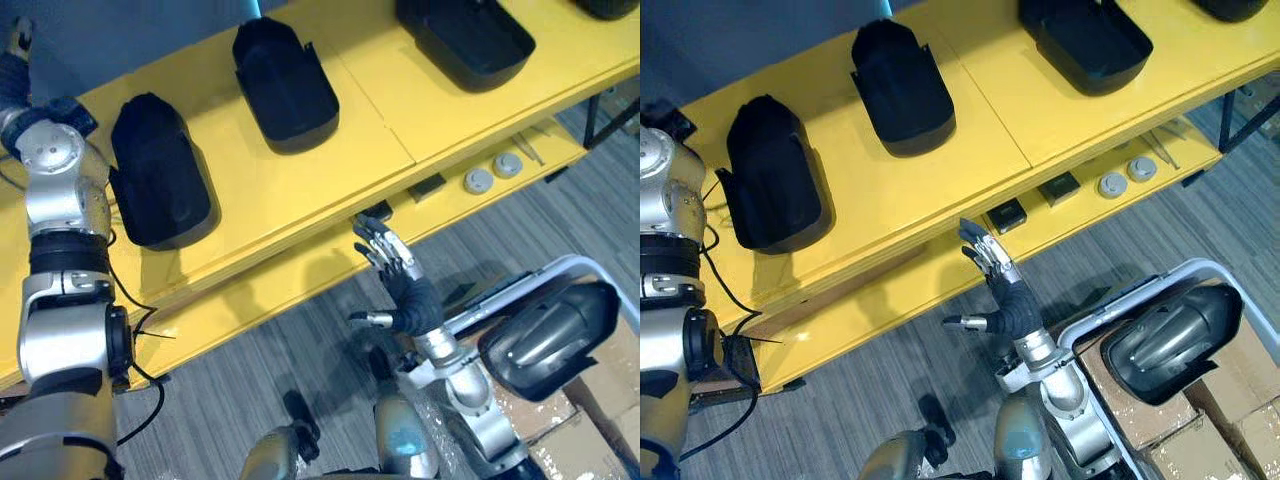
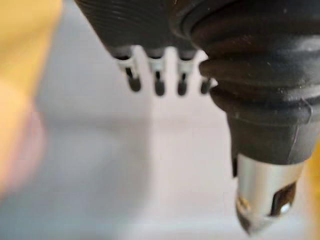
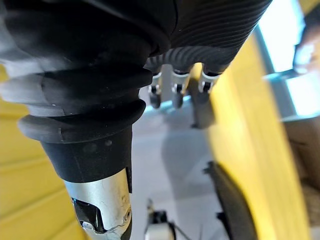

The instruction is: Walk over and take plastic housings, then place them on the shelf

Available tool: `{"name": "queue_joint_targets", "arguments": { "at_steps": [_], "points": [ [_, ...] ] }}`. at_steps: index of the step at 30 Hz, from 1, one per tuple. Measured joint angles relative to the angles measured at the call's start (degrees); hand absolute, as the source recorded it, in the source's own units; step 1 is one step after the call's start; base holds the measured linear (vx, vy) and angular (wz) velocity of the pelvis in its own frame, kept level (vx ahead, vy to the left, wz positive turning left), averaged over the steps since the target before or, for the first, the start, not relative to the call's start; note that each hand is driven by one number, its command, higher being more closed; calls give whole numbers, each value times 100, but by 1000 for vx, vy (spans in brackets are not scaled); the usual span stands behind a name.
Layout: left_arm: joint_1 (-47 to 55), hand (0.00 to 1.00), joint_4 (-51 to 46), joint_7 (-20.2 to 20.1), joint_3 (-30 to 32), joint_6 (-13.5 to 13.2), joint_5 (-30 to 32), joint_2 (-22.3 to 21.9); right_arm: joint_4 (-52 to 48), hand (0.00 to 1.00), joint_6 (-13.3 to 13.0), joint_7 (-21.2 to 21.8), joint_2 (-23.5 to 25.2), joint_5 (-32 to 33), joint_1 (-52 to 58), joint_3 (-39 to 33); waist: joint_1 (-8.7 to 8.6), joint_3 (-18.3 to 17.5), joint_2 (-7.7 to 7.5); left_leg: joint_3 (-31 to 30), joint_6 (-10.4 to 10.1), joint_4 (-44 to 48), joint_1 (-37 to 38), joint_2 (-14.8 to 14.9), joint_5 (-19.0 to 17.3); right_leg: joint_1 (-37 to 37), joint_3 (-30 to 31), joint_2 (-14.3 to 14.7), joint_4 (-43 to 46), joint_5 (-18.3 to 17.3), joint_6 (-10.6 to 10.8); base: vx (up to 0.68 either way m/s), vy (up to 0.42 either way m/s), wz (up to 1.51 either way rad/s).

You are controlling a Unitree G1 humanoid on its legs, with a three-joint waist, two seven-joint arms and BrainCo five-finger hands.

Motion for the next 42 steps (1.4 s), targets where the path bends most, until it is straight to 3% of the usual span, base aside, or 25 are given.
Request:
{"name": "queue_joint_targets", "arguments": {
  "at_steps": [4, 7, 8, 10, 13, 14, 15, 19, 21, 23, 25, 29, 37, 42],
  "points": [
    [1350, 0, -1599, -521, 332, -379, 23, -428, 159, 0, 59, -34, 110, 102, -150, -10, 177, -490, 168, -298, 1, -200, 375, -5, 0, 453, -346, 30, -135, 0, 2, 82, -22, 14],
    [2551, 0, -2917, -663, 723, -547, 302, -848, 255, 0, 174, 115, 143, 162, -170, 0, 362, -664, 274, -462, 2, -254, 448, -8, 1, 600, -629, 26, -139, -2, 4, 16, -19, 33],
    [3306, 0, -3630, -725, 886, -659, 472, -1211, 368, 100, 232, 254, 163, 272, -169, 4, 473, -684, 294, -599, 2, -258, 524, -6, 1, 745, -799, 27, -140, -11, 9, -6, -16, 42],
    [4431, 0, -4371, -746, 1048, -837, 860, -1793, 536, 100, 331, 313, 181, 266, -165, 22, 709, -799, 263, -835, -2, -259, 543, -17, 4, 890, -1055, 28, -143, -68, 20, -31, -23, 59],
    [6157, 0, -4805, -678, 1290, -1034, 1455, -2699, 824, 100, 405, 264, 424, 258, -195, 121, 1262, -967, 16, -1243, -64, -287, 507, -108, 59, 1092, -1482, -34, -145, -259, 2, -71, -48, 68],
    [6399, 0, -4805, -672, 1328, -1031, 1453, -2802, 910, 100, 416, 260, 487, 259, -216, 154, 1324, -994, -26, -1296, -68, -296, 506, -118, 62, 1125, -1570, -52, -145, -287, -3, -76, -29, 61],
    [6826, 0, -4805, -658, 1373, -973, 1469, -2981, 1105, 100, 420, 254, 619, 390, -275, 293, 1461, -1031, -90, -1439, -103, -318, 500, -134, 70, 1186, -1703, -81, -144, -337, -18, -65, -18, 44],
    [7701, 0, -4797, -605, 1431, -732, 1492, -3469, 1856, 100, 415, 35, 1058, 669, -507, 668, 1692, -1137, -254, -1583, -194, -521, 403, -158, 176, 1029, -1902, -138, 31, -528, -12, -79, -10, 35],
    [8019, 0, -4624, -890, 1496, -531, 1447, -3643, 2240, 100, 416, -209, 1206, 622, -621, 842, 1826, -1145, -269, -1593, -185, -614, 373, -168, 293, 945, -1938, -155, 73, -529, -13, -18, 3, 8],
    [8179, 0, -4479, -1224, 1467, -530, 1399, -3709, 2504, 100, 416, -374, 1271, 473, -684, 887, 1856, -1173, -315, -1711, -187, -656, 297, -192, 352, 903, -2047, -181, 96, -529, -13, -3, 1, 22],
    [8234, 0, -4324, -1693, 1438, -514, 968, -3710, 2892, 100, 403, -572, 1355, 326, -860, 881, 1873, -1171, -342, -1776, -170, -686, 227, -201, 425, 869, -2144, -186, 140, -516, -23, 30, -7, 27],
    [8212, 0, -4071, -2407, 894, -509, 380, -3730, 3494, 100, 392, -958, 1417, 186, -1264, 801, 2004, -1055, -355, -1871, -142, -677, 182, -204, 451, 872, -2211, -184, 146, -476, 6, 20, -10, 10],
    [7925, 0, -3793, -3014, -121, -406, 298, -3660, 4411, 100, 389, -1711, 1690, 16, -2460, 0, 2017, -527, -198, -1901, -112, -552, 84, -202, 430, 891, -2315, -186, 147, -459, 5, 8, -3, 6],
    [7702, 0, -3251, -3440, -923, -118, 548, -3417, 4429, 100, 388, -1706, 1603, 23, -2953, -440, 2001, -291, -11, -1893, -95, -340, -56, -198, 372, 865, -2310, -191, 143, -448, 1, 2, 2, 2]
  ]
}}
